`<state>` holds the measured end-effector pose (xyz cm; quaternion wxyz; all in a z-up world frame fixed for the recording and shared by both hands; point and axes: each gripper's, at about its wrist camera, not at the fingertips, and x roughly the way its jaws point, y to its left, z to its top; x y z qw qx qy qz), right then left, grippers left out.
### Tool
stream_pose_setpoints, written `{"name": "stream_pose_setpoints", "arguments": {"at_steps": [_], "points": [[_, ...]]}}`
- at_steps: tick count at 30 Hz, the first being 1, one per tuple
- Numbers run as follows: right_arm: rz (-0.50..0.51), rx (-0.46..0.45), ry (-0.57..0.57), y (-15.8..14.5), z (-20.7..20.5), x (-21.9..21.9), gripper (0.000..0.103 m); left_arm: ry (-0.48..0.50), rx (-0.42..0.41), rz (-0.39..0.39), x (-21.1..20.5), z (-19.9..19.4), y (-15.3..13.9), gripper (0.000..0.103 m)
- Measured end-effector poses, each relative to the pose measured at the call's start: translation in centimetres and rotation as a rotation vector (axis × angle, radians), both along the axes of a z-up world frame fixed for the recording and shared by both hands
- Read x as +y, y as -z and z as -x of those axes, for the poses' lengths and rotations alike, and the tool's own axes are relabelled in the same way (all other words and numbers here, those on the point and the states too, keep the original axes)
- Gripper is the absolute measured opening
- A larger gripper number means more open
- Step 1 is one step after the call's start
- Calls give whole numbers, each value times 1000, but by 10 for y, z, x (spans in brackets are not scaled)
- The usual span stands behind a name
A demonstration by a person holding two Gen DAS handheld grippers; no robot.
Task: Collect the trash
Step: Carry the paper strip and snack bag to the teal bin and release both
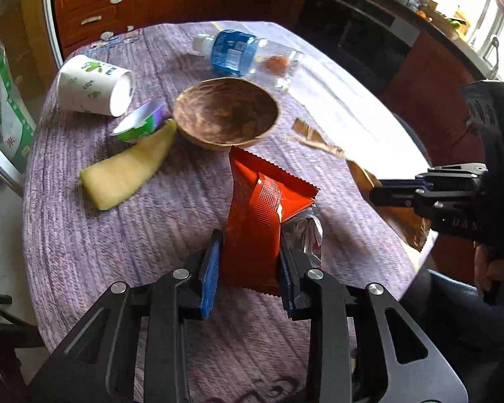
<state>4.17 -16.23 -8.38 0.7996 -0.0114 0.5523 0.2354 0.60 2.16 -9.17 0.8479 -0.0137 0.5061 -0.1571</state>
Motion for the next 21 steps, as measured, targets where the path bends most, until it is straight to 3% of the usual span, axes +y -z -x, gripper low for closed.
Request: {"name": "stream_pose_setpoints", "arguments": {"at_steps": [12, 21], "points": [[-94, -85, 152, -37, -3, -79, 12, 137, -65, -3, -84, -23, -39, 32], [-121, -137, 380, -48, -13, -199, 12, 278, -122, -5, -188, -59, -58, 33]]}}
